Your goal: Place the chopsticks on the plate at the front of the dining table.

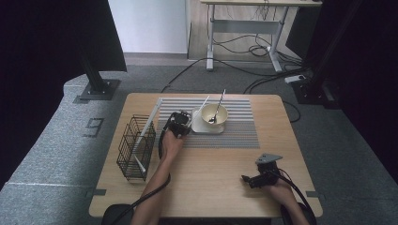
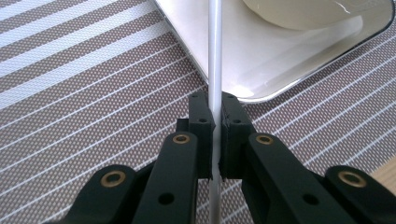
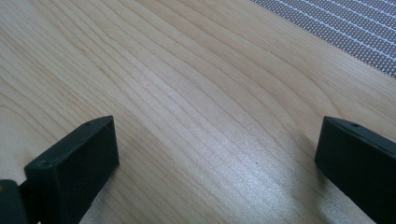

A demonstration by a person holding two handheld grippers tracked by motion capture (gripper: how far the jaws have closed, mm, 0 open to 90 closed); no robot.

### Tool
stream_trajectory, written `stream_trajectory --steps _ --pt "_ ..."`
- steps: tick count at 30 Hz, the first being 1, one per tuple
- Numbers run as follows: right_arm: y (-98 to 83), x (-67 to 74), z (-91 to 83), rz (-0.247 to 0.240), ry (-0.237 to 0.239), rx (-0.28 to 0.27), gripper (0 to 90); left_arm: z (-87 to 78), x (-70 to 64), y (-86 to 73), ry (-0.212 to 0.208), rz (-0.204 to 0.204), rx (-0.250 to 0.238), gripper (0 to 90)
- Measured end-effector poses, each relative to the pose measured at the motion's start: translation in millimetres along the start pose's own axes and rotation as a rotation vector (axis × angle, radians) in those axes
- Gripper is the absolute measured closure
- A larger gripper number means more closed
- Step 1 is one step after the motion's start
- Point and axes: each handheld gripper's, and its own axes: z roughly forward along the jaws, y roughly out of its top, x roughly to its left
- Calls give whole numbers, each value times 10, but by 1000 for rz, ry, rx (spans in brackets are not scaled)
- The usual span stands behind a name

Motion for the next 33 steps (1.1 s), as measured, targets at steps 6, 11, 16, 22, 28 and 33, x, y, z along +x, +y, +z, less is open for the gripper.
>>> stream_trajectory --steps 6,11,16,22,28,33 --pt "0 0 0 0 0 0 0 56 -21 32 -5 -4 14 852" --pt "0 0 0 0 0 0 0 81 -35 53 -2 0 26 849" --pt "0 0 0 0 0 0 0 73 -53 67 -6 2 31 842" --pt "0 0 0 1 0 1 0 64 -106 77 -6 17 34 831" --pt "0 0 0 0 1 0 0 62 -134 84 -10 45 41 715" --pt "0 0 0 -1 1 0 0 41 -152 61 -3 56 12 612"
